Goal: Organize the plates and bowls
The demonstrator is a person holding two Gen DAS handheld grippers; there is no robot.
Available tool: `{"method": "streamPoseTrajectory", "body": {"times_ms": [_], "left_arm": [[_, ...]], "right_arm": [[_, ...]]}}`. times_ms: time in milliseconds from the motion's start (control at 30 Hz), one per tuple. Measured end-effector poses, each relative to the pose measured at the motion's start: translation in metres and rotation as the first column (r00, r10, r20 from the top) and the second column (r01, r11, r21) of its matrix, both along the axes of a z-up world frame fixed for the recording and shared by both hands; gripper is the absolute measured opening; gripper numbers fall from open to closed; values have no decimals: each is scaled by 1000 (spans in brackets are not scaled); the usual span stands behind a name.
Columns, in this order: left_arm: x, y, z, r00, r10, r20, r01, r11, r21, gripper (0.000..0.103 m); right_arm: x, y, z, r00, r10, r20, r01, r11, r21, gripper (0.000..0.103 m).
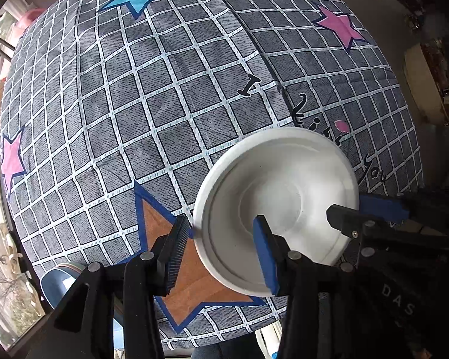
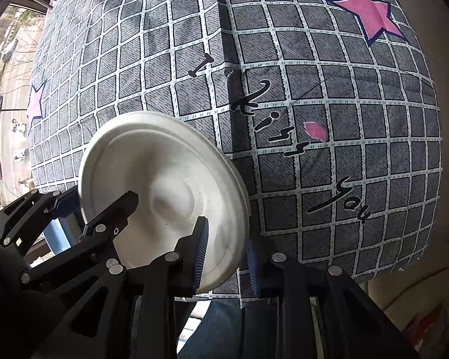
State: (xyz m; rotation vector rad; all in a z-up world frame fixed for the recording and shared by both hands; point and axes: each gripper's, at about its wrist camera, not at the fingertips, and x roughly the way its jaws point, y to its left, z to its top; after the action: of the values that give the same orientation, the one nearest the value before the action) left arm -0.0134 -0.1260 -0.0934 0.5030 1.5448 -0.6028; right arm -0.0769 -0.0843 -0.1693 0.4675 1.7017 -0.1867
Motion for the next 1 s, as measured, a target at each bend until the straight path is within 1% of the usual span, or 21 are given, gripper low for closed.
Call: {"method": "streamPoseTrajectory", "body": {"times_ms": [67,133,167,200,267,333,367,400,433,467,567,667,733,767,800,833,867,933,1000], "left_arm": [[-1,9,5,1000,8,23,-7,1000,-8,73],[0,20,9,999,25,28,-24,1000,-15,77],[1,25,10,999,36,21,-35,999,-16,82],[2,30,11,999,46,13,-46,999,-21,84],[2,39,13,998,62,12,-61,998,-21,85],[1,47,17,997,69,22,-69,997,-24,90],[0,51,18,997,75,23,-74,997,-33,96],[-1,56,19,997,78,19,-77,996,-41,103],[-2,58,23,997,79,15,-78,996,-44,103],[-2,56,25,997,78,10,-77,996,-46,103],[-3,52,28,997,72,9,-72,996,-50,103],[-4,52,32,999,48,14,-47,998,-45,103],[-4,50,33,999,40,29,-38,998,-44,103],[-4,48,33,999,39,35,-37,998,-46,103],[-4,48,35,998,40,42,-38,998,-47,103],[-3,48,36,998,40,51,-38,998,-44,103],[-3,49,36,998,40,58,-37,999,-40,103],[-2,50,37,997,41,65,-38,999,-37,103],[-2,52,38,997,43,71,-40,999,-34,103]], "right_arm": [[-9,8,-1,1000,3,5,-3,1000,-13,26],[-18,1,4,1000,-9,9,9,1000,-12,38],[-22,-2,5,1000,-14,11,14,1000,-26,54],[-26,-8,8,1000,-18,18,19,999,-37,66],[-35,-17,13,999,-37,35,38,999,-23,72],[-42,-25,16,998,-58,36,59,998,-14,72],[-44,-29,18,997,-66,38,66,998,-15,73],[-47,-34,21,996,-73,42,73,997,-20,82],[-49,-44,26,995,-82,50,84,996,-21,90],[-54,-47,29,993,-96,66,98,995,-20,103],[-52,-51,33,986,-124,109,126,992,-12,103],[-44,-46,47,984,-105,142,112,993,-44,103],[-41,-47,50,985,-84,153,94,994,-58,103],[-38,-47,54,987,-78,140,86,995,-49,103],[-35,-39,51,990,-81,118,85,996,-33,103],[-18,-36,39,992,-93,88,94,996,-10,103],[-15,-35,31,992,-108,63,107,994,14,103],[-16,-36,28,989,-135,59,134,990,32,103],[-17,-35,27,989,-131,64,130,991,10,103]]}}
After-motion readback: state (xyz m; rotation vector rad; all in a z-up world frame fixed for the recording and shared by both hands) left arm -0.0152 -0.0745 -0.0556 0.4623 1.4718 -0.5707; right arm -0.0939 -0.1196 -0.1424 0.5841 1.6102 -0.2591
